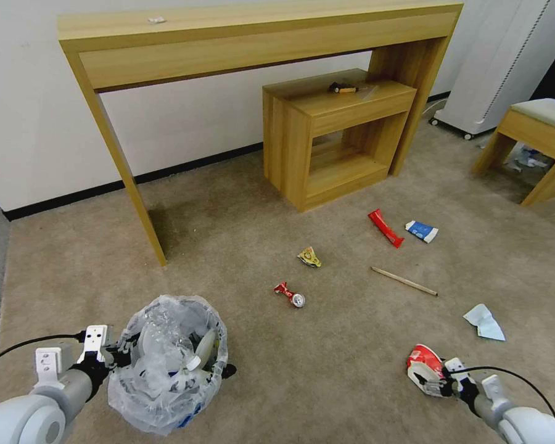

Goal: Pick up the trash bin and place the garbage on the floor into it.

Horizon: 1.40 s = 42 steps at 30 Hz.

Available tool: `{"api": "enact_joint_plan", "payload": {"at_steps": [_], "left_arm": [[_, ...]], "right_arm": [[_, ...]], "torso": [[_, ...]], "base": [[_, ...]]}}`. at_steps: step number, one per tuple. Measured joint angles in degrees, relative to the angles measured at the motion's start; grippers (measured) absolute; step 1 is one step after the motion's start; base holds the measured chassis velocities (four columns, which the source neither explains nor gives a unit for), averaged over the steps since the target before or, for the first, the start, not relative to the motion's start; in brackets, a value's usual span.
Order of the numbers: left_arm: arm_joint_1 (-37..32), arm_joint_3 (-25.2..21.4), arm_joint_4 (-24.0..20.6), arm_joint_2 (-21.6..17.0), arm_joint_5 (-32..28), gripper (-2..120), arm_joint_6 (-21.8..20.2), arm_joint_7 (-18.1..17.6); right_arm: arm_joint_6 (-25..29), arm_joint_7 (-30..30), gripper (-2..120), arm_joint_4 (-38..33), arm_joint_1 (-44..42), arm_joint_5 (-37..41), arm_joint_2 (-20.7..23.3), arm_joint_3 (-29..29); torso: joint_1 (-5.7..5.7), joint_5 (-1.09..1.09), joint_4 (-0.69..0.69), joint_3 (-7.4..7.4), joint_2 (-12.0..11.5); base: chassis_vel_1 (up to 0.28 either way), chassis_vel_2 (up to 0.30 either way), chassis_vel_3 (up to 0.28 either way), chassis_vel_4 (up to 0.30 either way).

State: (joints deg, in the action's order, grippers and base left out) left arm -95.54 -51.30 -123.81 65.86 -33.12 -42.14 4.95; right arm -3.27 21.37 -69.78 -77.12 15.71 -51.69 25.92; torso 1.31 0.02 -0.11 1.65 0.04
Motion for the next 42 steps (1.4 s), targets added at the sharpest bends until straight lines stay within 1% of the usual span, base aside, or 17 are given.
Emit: {"api": "enact_joint_plan", "payload": {"at_steps": [3, 4, 7, 8, 10, 11, 14, 15, 16, 18, 21, 24, 30, 37, 38, 41, 42], "left_arm": [[-0.18, -0.01, -0.23, -0.11, -0.06, 0, 0.0, 0.0], [-0.18, -0.01, -0.23, -0.11, -0.06, 0, 0.0, 0.0], [-0.18, -0.06, -0.42, -0.33, -0.15, 0, 0.0, 0.01], [-0.18, -0.06, -0.42, -0.33, -0.15, 0, 0.0, 0.01], [-0.15, -0.08, -0.56, -0.4, -0.18, 0, 0.0, 0.01], [-0.15, -0.08, -0.56, -0.4, -0.18, 0, 0.0, 0.01], [-0.18, -0.08, -0.66, -0.39, -0.2, 0, 0.0, 0.01], [-0.18, -0.08, -0.66, -0.39, -0.2, 0, 0.0, 0.01], [-0.18, -0.09, -0.69, -0.4, -0.2, 0, 0.0, 0.01], [-0.18, -0.09, -0.71, -0.43, -0.23, 0, 0.0, 0.01], [-0.2, -0.26, -0.99, -0.77, -0.48, 0, 0.0, 0.03], [-0.31, -0.37, -1.12, -0.81, -0.66, 0, 0.0, 0.03], [-0.35, -0.46, -1.48, -0.7, -1.08, 0, 0.0, -0.14], [-0.19, -0.3, -1.85, -0.43, -1.91, 0, 0.0, -1.05], [-0.19, -0.3, -1.85, -0.43, -1.91, 0, 0.0, -1.05], [-0.01, 0.3, -1.78, -0.52, -2.31, 0, 0.0, -1.93], [-0.01, 0.3, -1.78, -0.52, -2.31, 0, 0.0, -1.93]], "right_arm": [[0.3, 0.18, 76, 1.52, 0.99, -1.3, -0.94, -0.6], [0.3, 0.18, 76, 1.52, 0.99, -1.3, -0.94, -0.6], [0.33, -0.22, 61, 1.63, 1.27, -1.59, -1.49, -0.71], [0.33, -0.22, 61, 1.63, 1.27, -1.59, -1.49, -0.71], [0.33, -0.89, 51, 1.63, 1.36, -1.68, -1.68, -0.71], [0.33, -0.89, 51, 1.63, 1.36, -1.68, -1.68, -0.71], [0.29, -1.53, 37, 1.41, 1.26, -1.7, -1.9, -0.69], [0.29, -1.53, 37, 1.41, 1.26, -1.7, -1.9, -0.69], [0.25, -1.91, 31, 1.2, 1.12, -1.74, -2.07, -0.64], [0.23, -2.12, 30, 1.13, 1.06, -1.81, -2.15, -0.61], [0.22, -2.72, 11, 0.34, 0.64, -2.45, -2.59, -0.45], [0.16, -2.84, 2, -0.68, 0.39, -2.92, -2.73, -0.24], [0.05, -3.21, 0, -4.89, -0.1, -3.69, -2.43, 1.46], [-2.44, -2.61, 0, -17.76, 1.54, -1.21, 0.0, 5.14], [-2.44, -2.61, 0, -17.76, 1.54, -1.21, 0.0, 5.14], [-4.88, -1.25, 0, -26.37, 5.76, 1.17, 1.07, 3.73], [-4.88, -1.25, 0, -26.37, 5.76, 1.17, 1.07, 3.73]], "torso": [[0.0, -0.01, 0.0, 0.0, 0.0], [0.0, -0.01, 0.0, 0.0, 0.0], [0.0, -0.01, 0.0, 0.0, 0.0], [0.0, -0.01, 0.0, 0.0, 0.0], [0.0, -0.02, 0.0, 0.0, 0.0], [0.0, -0.02, 0.0, 0.0, 0.0], [0.0, -0.02, 0.0, 0.0, 0.0], [0.0, -0.02, 0.0, 0.0, 0.0], [0.0, -0.02, 0.0, 0.0, 0.0], [0.0, -0.02, 0.0, 0.0, 0.0], [0.0, -0.01, -0.01, 0.0, 0.0], [0.0, 0.0, 0.0, 0.0, 0.0], [0.0, 0.01, 0.0, 0.0, 0.0], [0.0, -0.02, -0.01, 0.0, 0.0], [0.0, -0.02, -0.01, 0.0, 0.0], [0.0, -0.03, -0.01, 0.0, 0.0], [0.0, -0.03, -0.01, 0.0, 0.0]], "base": [[0.0, 0.0, 0.0, 0.0], [0.0, 0.0, 0.0, 0.0], [0.0, 0.0, 0.0, 0.0], [0.0, 0.0, 0.0, 0.0], [0.0, 0.0, 0.0, 0.0], [0.0, 0.0, 0.0, 0.0], [0.0, 0.0, 0.0, 0.0], [0.0, 0.0, 0.0, 0.0], [0.0, 0.0, 0.0, 0.0], [0.0, 0.0, 0.0, 0.0], [0.0, 0.0, 0.0, 0.0], [0.0, 0.0, 0.0, 0.0], [0.0, 0.0, 0.0, 0.0], [0.0, 0.0, 0.0, 0.0], [0.0, 0.0, 0.0, 0.0], [0.0, 0.0, 0.0, 0.0], [0.0, 0.0, 0.0, 0.0]]}}
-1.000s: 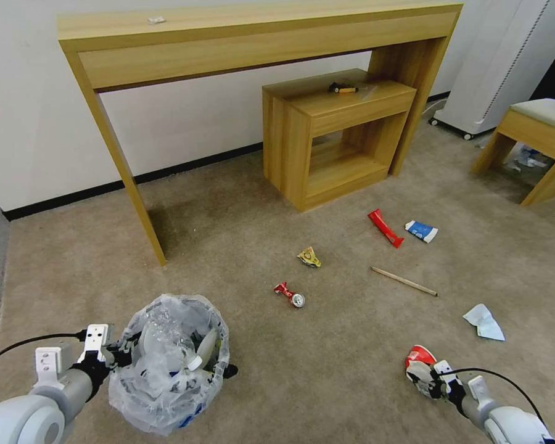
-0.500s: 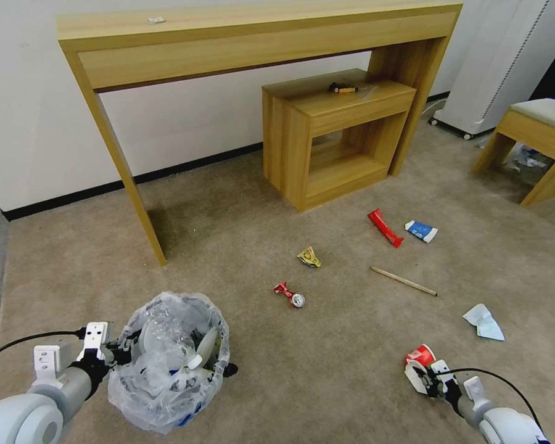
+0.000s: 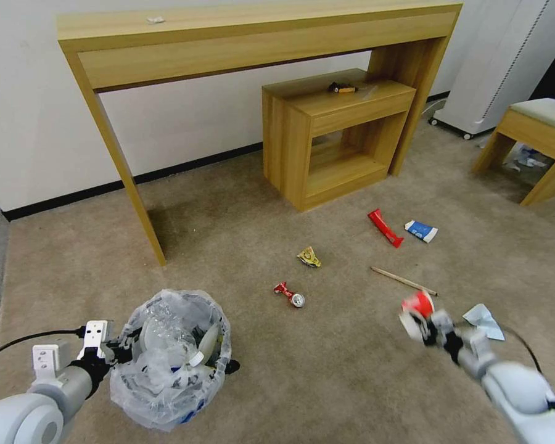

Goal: Pick up the trash bin and place the garbage on the floor into it.

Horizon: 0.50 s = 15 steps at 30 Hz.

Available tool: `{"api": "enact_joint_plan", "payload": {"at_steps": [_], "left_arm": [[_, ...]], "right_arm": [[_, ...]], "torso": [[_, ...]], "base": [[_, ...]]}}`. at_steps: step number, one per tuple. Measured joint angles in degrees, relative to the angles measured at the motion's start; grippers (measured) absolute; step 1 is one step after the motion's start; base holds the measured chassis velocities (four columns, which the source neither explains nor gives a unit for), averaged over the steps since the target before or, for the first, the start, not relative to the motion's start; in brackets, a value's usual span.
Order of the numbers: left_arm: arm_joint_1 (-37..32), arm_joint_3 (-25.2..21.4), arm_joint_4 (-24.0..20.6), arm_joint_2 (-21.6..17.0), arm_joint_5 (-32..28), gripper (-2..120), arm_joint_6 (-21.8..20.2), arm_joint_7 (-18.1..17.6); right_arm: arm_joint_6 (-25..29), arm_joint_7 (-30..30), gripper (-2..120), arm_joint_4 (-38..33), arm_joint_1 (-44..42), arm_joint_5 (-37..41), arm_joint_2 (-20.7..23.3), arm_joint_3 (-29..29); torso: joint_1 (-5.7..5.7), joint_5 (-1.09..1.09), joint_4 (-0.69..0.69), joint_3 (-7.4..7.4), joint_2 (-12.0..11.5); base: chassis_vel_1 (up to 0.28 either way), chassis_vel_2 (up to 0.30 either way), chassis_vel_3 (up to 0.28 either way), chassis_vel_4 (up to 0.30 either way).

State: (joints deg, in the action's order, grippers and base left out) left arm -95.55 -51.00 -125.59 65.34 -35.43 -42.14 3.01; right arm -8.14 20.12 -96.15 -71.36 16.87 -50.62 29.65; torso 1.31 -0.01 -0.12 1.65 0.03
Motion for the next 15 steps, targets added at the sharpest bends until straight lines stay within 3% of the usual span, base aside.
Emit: {"api": "enact_joint_plan", "payload": {"at_steps": [3, 6, 7, 10, 15], "left_arm": [[0.32, 0.83, 0.14, -0.3, -0.54, 0, 0.0, -1.11], [0.85, 1.94, 0.13, -0.62, -1.78, 0, 0.0, -2.85], [0.85, 1.94, 0.13, -0.62, -1.78, 0, 0.0, -2.85], [0.96, 2.32, 0.09, -0.68, -3.08, 0, 0.0, -4.36], [0.95, 2.38, 0.08, -0.68, -3.43, 0, 0.0, -5.22]], "right_arm": [[-2.08, 0.6, 0, -5.49, 6.4, 1.93, 0.3, -5.0], [-5.75, 0.66, 0, -9.17, 18.05, 5.88, -1.25, -17.11], [-5.75, 0.66, 0, -9.17, 18.05, 5.88, -1.25, -17.11], [-7.99, 0.29, 0, -8.78, 30.51, 10.91, -4.32, -30.13], [-8.83, -0.53, 0, -7.64, 36.08, 13.45, -6.99, -37.93]], "torso": [[0.0, 0.01, 0.0, 0.0, 0.0], [0.0, 0.02, 0.01, 0.01, 0.0], [0.0, 0.02, 0.01, 0.01, 0.0], [0.0, 0.0, 0.03, 0.0, 0.0], [0.01, 0.0, 0.05, 0.01, -0.01]], "base": [[0.0, 0.0, 0.0, 0.0], [0.0, 0.0, 0.0, 0.0], [0.0, 0.0, 0.0, 0.0], [0.0, 0.0, 0.0, 0.0], [0.0, 0.0, 0.0, 0.0]]}}
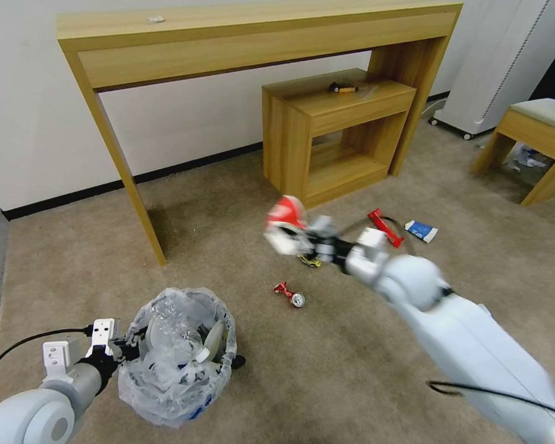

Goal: Pick up the trash bin and place the garbage on the floor into it.

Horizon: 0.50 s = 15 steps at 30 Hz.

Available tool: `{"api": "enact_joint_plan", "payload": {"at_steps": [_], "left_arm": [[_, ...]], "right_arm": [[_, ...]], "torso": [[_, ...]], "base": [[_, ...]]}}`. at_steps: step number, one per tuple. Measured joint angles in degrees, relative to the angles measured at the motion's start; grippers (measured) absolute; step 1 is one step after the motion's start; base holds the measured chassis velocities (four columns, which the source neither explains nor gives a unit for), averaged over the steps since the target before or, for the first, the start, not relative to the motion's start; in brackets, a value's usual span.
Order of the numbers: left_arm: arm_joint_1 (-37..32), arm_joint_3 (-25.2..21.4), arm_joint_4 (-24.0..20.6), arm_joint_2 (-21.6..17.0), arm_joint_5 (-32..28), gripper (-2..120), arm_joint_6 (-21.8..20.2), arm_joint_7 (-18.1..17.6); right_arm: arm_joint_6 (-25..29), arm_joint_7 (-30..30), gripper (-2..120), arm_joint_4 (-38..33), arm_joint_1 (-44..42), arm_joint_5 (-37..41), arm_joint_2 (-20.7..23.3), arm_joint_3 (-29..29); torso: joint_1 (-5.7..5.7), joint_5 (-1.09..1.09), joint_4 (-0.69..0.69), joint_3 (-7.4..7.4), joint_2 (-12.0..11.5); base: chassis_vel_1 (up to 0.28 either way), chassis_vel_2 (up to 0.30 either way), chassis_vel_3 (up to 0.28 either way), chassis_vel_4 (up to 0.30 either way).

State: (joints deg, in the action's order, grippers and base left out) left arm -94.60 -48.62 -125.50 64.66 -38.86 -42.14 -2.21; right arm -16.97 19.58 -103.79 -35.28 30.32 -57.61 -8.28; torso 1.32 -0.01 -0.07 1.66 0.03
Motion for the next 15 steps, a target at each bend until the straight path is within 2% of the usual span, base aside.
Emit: {"api": "enact_joint_plan", "payload": {"at_steps": [2, 3, 5, 7, 15], "left_arm": [[-0.02, 0.0, -0.01, 0.0, -0.09, 0, 0.0, -0.2], [-0.04, 0.0, -0.13, -0.07, -0.51, 0, 0.0, -0.67], [-0.02, 0.01, -0.16, -0.1, -0.66, 0, 0.0, -0.76], [0.16, 0.01, -0.12, -0.25, -1.16, 0, 0.0, -1.34], [0.69, 0.69, 0.86, -0.35, -1.29, 0, 0.0, -1.72]], "right_arm": [[-0.16, -0.34, 0, 0.27, 0.95, 0.52, -0.74, -1.64], [-0.94, -1.2, 0, 0.7, 3.03, 1.96, -3.1, -5.84], [-1.27, -1.55, 0, 0.75, 3.54, 2.48, -3.96, -7.25], [-2.37, -3.73, 0, 0.81, 4.71, 4.89, -7.55, -12.77], [-3.82, -6.76, 0, 1.13, 4.43, 7.58, -13.31, -21.26]], "torso": [[0.0, 0.0, -0.02, 0.0, 0.0], [0.0, -0.01, -0.03, 0.0, 0.0], [0.0, 0.0, -0.03, -0.01, 0.0], [0.0, 0.0, -0.04, -0.01, 0.0], [-0.01, 0.0, -0.04, -0.01, 0.0]], "base": [[0.0, 0.0, 0.0, 0.0], [0.0, 0.0, 0.0, 0.0], [0.0, 0.0, 0.0, 0.0], [0.0, 0.0, 0.0, 0.0], [0.0, 0.0, 0.0, 0.0]]}}
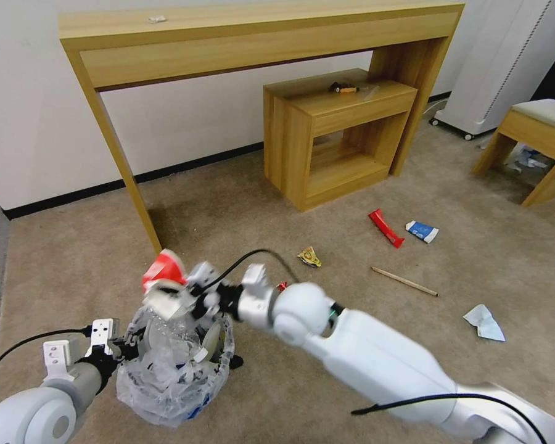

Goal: Pick up the trash bin and place the garbage on the floor into it.

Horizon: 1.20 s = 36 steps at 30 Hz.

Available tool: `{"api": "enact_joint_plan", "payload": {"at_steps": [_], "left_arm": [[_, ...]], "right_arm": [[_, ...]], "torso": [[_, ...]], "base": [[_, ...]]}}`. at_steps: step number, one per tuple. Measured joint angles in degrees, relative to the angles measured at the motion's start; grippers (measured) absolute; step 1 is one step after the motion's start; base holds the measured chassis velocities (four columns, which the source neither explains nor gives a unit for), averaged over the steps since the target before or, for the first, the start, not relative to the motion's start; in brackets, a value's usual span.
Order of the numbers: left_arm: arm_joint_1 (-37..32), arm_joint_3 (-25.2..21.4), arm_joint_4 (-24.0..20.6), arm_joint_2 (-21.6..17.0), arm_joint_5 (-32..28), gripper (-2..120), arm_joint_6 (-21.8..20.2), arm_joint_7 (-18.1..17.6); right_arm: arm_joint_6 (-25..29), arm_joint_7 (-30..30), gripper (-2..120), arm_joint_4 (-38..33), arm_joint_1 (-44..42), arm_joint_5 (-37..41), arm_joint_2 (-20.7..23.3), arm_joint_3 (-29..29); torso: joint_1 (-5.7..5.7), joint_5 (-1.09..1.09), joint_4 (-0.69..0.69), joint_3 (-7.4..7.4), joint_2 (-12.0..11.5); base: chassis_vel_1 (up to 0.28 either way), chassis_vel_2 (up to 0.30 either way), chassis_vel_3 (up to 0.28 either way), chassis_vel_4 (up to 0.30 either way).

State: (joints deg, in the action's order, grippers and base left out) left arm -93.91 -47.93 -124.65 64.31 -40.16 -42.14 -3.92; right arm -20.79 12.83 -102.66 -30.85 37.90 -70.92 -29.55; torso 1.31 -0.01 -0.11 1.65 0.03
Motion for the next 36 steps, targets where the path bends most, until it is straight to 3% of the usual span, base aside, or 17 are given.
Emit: {"api": "enact_joint_plan", "payload": {"at_steps": [13, 20, 29, 36], "left_arm": [[-0.07, -0.14, -0.56, -0.18, -2.16, 0, -0.03, -0.98], [-0.15, -0.41, -0.61, -0.28, -2.51, 0, -0.08, -1.0], [0.27, -1.0, 0.43, -0.15, -2.21, 0, -0.05, -0.19], [0.37, -0.87, -0.23, -0.31, -2.35, 0, 0.04, -0.08]], "right_arm": [[-1.78, -2.98, 0, 7.19, -2.6, 9.49, -4.08, -3.39], [-2.5, -3.72, 0, 7.45, -4.05, 10.89, -3.56, -3.77], [-3.9, -5.56, 0, 2.09, -4.21, 11.6, -0.87, -4.11], [-3.93, -6.52, 0, 4.19, -5.18, 11.41, -0.39, -3.79]], "torso": [[0.0, 0.02, 0.0, 0.0, 0.0], [0.0, 0.02, 0.0, 0.0, 0.0], [0.0, 0.02, 0.0, 0.0, 0.0], [0.0, 0.03, -0.01, 0.0, 0.0]], "base": [[0.0, 0.0, 0.0, 0.0], [0.0, 0.0, 0.0, 0.0], [0.0, 0.0, 0.0, 0.0], [0.0, 0.0, 0.0, 0.0]]}}
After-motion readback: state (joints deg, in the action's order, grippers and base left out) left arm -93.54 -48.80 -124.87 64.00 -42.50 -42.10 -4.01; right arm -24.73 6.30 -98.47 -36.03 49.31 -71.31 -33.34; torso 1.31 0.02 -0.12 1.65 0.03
